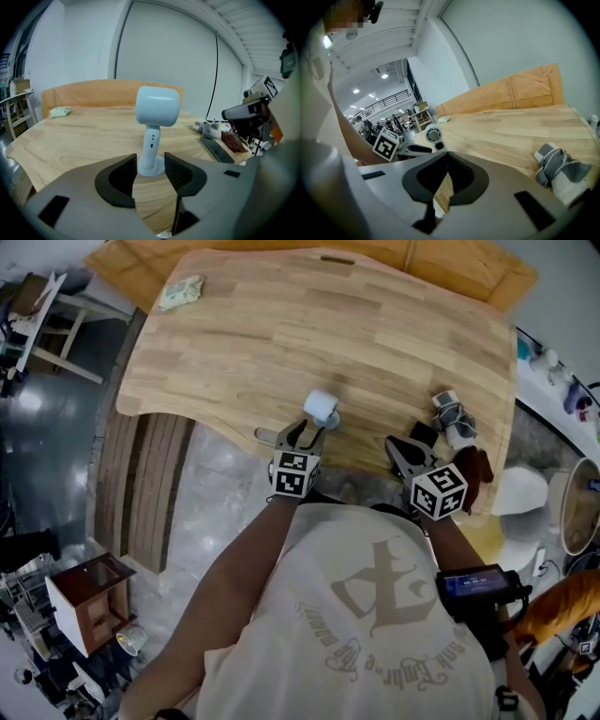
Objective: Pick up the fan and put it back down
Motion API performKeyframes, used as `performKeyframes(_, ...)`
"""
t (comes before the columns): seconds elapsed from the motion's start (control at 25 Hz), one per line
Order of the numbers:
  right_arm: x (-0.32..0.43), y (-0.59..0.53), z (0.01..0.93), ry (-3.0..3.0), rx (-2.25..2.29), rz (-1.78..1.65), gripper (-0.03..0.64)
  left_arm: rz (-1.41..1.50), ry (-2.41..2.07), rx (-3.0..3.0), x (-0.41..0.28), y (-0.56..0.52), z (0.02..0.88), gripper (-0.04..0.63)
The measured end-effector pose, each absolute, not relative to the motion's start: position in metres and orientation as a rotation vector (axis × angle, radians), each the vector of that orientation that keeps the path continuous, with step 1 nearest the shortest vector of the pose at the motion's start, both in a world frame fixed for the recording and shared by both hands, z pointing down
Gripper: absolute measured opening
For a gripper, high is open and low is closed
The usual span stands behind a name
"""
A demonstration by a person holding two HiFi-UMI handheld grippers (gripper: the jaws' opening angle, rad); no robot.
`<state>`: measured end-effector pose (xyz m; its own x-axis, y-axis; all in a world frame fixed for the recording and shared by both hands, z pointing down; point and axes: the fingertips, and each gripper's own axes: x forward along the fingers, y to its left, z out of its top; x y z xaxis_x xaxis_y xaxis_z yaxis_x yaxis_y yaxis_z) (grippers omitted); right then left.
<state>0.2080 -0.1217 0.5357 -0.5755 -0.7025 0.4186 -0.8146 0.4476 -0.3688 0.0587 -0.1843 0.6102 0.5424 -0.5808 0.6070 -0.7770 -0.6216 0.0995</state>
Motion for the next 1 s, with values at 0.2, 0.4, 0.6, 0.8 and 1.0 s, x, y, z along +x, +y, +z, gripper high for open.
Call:
performKeyframes(0.2, 0.229, -0.118, 0.537, -2.450, 1.370, 0.811, 0.014, 0.734, -1.130, 2.426, 0.076, -0.195, 0.616, 0.216)
performKeyframes(0.4, 0.239, -0.119, 0.537, -2.423, 1.381, 0.804, 0.014, 0.730, -1.152, 2.395, 0.079, -0.207, 0.626, 0.217)
performKeyframes(0.6, 0.248, -0.115, 0.541, -2.396, 1.381, 0.810, 0.014, 0.719, -1.202, 2.384, 0.079, -0.214, 0.632, 0.216)
performKeyframes(0.8, 0.250, -0.113, 0.543, -2.384, 1.373, 0.812, 0.014, 0.752, -1.244, 2.413, 0.070, -0.216, 0.637, 0.216)
performKeyframes(1.0, 0.250, -0.112, 0.545, -2.380, 1.364, 0.810, 0.014, 0.717, -1.240, 2.423, 0.073, -0.218, 0.637, 0.215)
